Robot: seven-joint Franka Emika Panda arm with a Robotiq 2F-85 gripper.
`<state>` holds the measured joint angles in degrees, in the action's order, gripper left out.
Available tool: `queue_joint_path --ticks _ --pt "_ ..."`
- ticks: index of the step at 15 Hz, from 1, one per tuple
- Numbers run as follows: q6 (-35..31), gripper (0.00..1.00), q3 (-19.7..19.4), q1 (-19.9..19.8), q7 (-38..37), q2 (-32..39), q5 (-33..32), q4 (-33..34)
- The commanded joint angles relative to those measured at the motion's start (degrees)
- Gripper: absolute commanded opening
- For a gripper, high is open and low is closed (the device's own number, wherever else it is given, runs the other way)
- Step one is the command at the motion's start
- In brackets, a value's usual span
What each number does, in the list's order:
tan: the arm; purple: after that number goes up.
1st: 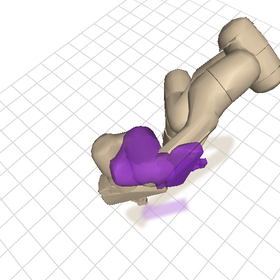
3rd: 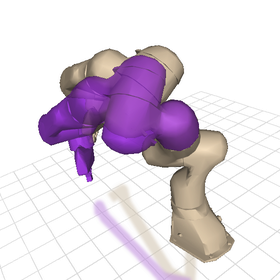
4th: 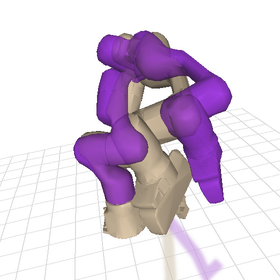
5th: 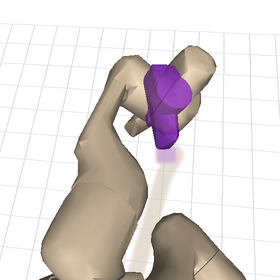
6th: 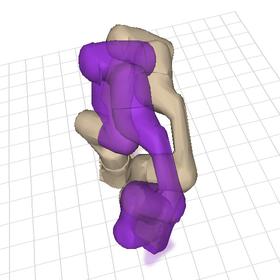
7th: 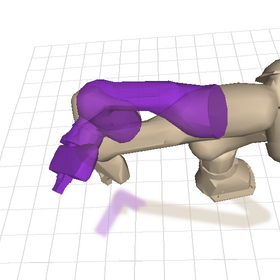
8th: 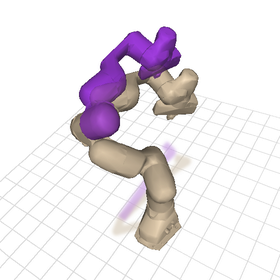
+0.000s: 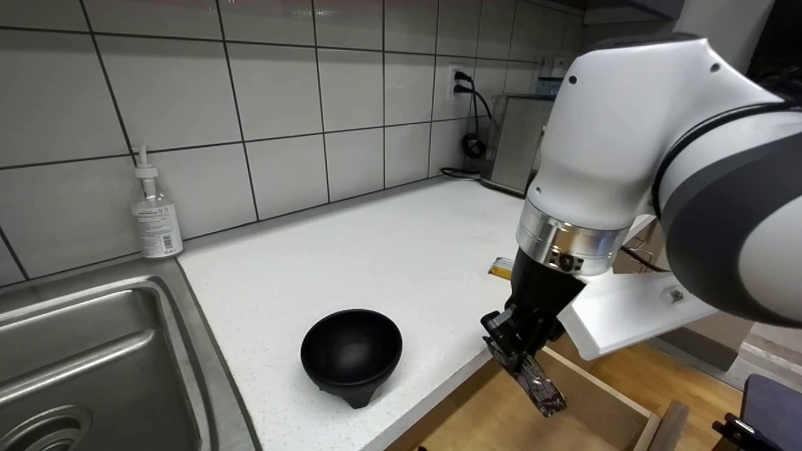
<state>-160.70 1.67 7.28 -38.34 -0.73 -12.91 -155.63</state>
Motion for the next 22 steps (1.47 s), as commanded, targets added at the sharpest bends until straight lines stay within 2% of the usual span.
queue_joint_path --ticks 1,7,12,13,14,15,17,22 --pt "2.3 0.04 2.2 -0.7 -6.5 -2.5 -1.7 -2.3" --pt "1.8 0.04 2.4 -1.1 -12.6 0.4 -2.1 -2.6" --pt "0.8 0.04 0.9 -1.2 -13.3 4.3 -1.0 -1.7" --pt "1.2 0.16 0.6 -1.1 -13.0 4.8 -0.9 -1.5" --pt "1.3 0.41 0.2 -0.9 -12.6 5.2 -0.7 -1.4" --pt "1.6 0.42 -0.3 -0.7 -13.1 5.3 -1.4 -1.4" --pt "1.7 0.53 -0.9 -0.3 -13.2 4.6 -1.7 -1.7" --pt "2.4 0.92 -1.5 -0.3 -14.6 -0.1 -4.7 -2.6"
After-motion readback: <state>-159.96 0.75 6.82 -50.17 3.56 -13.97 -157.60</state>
